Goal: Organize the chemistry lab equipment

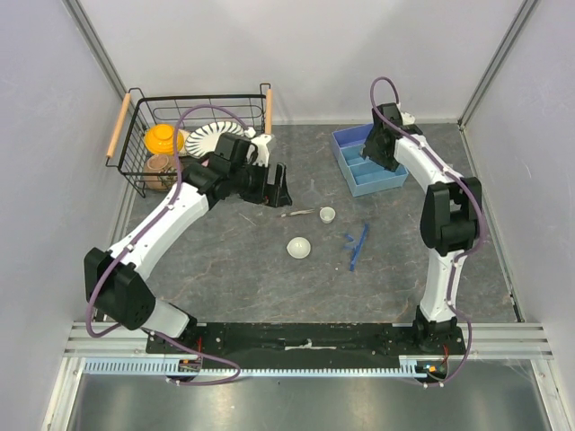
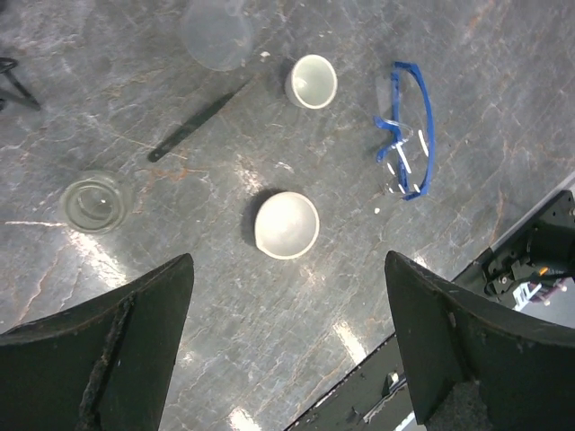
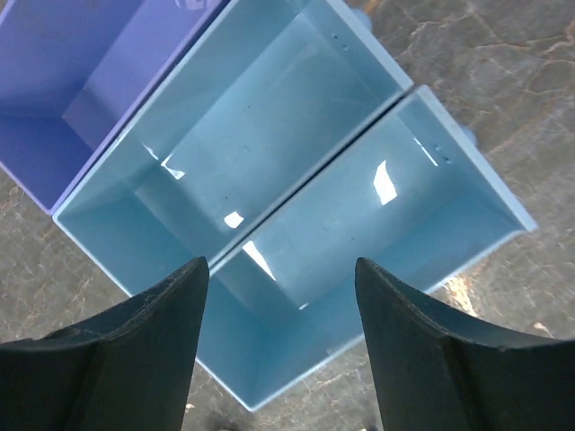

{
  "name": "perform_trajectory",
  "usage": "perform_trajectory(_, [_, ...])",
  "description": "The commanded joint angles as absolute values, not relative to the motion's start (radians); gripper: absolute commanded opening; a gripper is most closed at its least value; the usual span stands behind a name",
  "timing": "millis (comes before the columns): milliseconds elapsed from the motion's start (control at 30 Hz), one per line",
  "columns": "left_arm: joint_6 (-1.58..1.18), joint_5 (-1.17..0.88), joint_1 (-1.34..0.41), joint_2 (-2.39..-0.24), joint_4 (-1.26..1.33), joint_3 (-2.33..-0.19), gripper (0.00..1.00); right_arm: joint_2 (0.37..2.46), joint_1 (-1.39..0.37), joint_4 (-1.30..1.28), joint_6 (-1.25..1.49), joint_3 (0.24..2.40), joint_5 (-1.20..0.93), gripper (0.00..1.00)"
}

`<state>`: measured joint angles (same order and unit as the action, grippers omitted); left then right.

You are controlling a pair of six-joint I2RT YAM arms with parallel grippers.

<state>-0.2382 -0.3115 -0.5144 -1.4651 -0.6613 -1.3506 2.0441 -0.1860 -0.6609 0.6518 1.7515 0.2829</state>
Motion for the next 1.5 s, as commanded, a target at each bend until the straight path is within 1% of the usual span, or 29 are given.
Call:
perform_trajectory(0, [-0.279, -0.351, -0.469, -1.479, -0.62, -1.379, 0.93, 2.083, -0.189, -0.623, 0.701, 1.853, 0.261, 0.74])
perform_trajectory(200, [-0.276, -0.37, -0.448, -1.473, -0.621, -1.368, 0.93, 2.186, -0.189, -0.661, 0.696, 1.966, 0.268, 0.73])
perform_trajectory(467, [-0.275, -0.374, -0.431, -1.448, -0.611, -1.322, 0.93, 2.281, -0.187, -0.664, 0.69, 1.994, 0.253, 0.73])
perform_trajectory(700, [-0.285, -0.391, -0.428, -1.416, -0.597, -1.276, 0.93, 2.341, -0.187, -0.652, 0.672, 2.0, 0.235, 0.63])
perform_trajectory(800, [-0.288, -0.393, -0.428, -1.407, -0.597, -1.264, 0.93, 2.361, -0.186, -0.65, 0.666, 2.002, 0.219, 0.57])
perform_trajectory(833, [-0.288, -0.393, -0.428, -1.404, -0.597, -1.261, 0.93, 2.364, -0.187, -0.649, 0.664, 2.002, 0.216, 0.49])
perform_trajectory(867, [-0.288, -0.394, -0.428, -1.402, -0.597, -1.259, 0.93, 2.367, -0.187, -0.649, 0.661, 2.0, 0.213, 0.45])
perform_trajectory(900, [-0.29, -0.394, -0.428, -1.399, -0.597, -1.258, 0.93, 2.371, -0.189, -0.65, 0.66, 1.999, 0.213, 0.35])
perform_trajectory(1000, [-0.291, -0.397, -0.428, -1.391, -0.6, -1.25, 0.93, 2.379, -0.189, -0.647, 0.637, 1.994, 0.221, 0.22])
perform_trajectory(1033, [-0.293, -0.397, -0.428, -1.391, -0.598, -1.244, 0.93, 2.382, -0.19, -0.649, 0.632, 1.994, 0.219, 0.13])
perform_trajectory(1067, [-0.295, -0.399, -0.428, -1.388, -0.598, -1.24, 0.93, 2.385, -0.19, -0.647, 0.624, 1.99, 0.219, 0.08])
perform_trajectory(1100, [-0.298, -0.4, -0.428, -1.381, -0.597, -1.236, 0.92, 2.385, -0.192, -0.647, 0.623, 1.985, 0.222, 0.0])
perform_trajectory(1233, [-0.301, -0.402, -0.428, -1.367, -0.598, -1.22, 0.92, 2.384, -0.199, -0.641, 0.612, 1.957, 0.221, 0.0])
perform_trajectory(1467, [-0.308, -0.416, -0.429, -1.33, -0.6, -1.186, 0.92, 2.33, -0.255, -0.588, 0.618, 1.826, 0.247, 0.0])
